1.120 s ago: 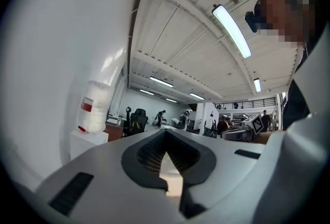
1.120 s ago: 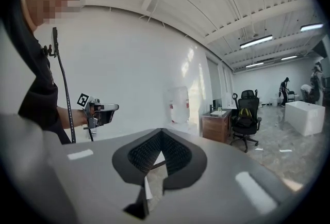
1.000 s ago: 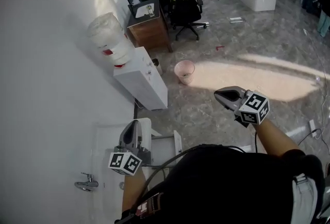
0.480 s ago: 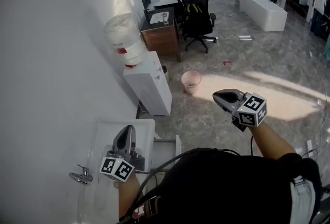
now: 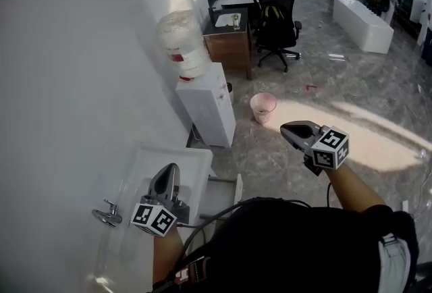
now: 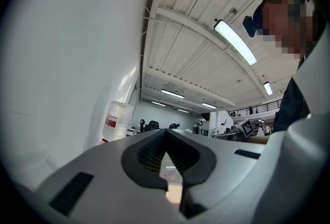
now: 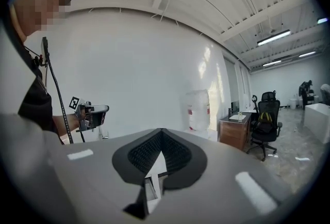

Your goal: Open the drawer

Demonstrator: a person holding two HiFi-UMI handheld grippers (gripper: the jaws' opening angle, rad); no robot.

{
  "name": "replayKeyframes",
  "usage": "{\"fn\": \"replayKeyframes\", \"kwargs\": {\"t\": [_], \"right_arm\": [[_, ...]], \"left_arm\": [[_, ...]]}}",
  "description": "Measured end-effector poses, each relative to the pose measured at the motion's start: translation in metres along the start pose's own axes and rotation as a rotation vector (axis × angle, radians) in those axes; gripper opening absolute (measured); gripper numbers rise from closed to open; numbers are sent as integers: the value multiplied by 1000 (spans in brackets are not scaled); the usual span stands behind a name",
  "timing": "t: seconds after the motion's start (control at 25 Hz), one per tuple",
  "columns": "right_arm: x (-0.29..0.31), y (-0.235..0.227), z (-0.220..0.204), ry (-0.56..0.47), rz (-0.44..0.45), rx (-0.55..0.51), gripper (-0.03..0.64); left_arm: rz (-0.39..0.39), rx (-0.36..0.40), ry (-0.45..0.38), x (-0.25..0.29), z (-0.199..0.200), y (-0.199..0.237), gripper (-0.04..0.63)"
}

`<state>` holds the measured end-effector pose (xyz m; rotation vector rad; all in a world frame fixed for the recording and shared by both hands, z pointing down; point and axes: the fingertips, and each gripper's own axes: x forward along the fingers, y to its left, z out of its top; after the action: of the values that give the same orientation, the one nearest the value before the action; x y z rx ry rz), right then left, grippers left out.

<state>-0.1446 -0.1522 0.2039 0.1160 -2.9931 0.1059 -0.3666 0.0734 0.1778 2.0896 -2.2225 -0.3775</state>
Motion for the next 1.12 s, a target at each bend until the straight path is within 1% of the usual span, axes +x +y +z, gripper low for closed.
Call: {"fn": "replayKeyframes", "kwargs": {"t": [0.12,0.24,0.32,0.44,0.56,0.76,0.88,1.0,1.12], "right_arm": [[20,11,2,-1,53,-9,-3],[41,24,0,-2,122,-12,-3],[59,35,-2,-4,172,-11,-3],[87,53,-5,2,257,-14,-3],[106,80,-5,18,363,-16,-3],[128,129,-14,58,556,-82,-3],[141,155,-17,64,635,-84,-3],[151,190,-21,86,710,-80,-3],[156,238,-26,107,777,-103,-3]], "left_arm": [[54,11,6,-20,4,8,0],[127,24,6,-48,9,15,0],[183,32,2,-71,10,22,0],[288,30,-7,-109,10,28,0],[398,20,-25,-148,7,18,0],[585,-4,-38,-212,-13,-16,0],[683,-23,-55,-252,-22,-33,0],[758,-38,-87,-288,-18,-42,0],[806,-17,-111,-328,-6,-47,0]]}}
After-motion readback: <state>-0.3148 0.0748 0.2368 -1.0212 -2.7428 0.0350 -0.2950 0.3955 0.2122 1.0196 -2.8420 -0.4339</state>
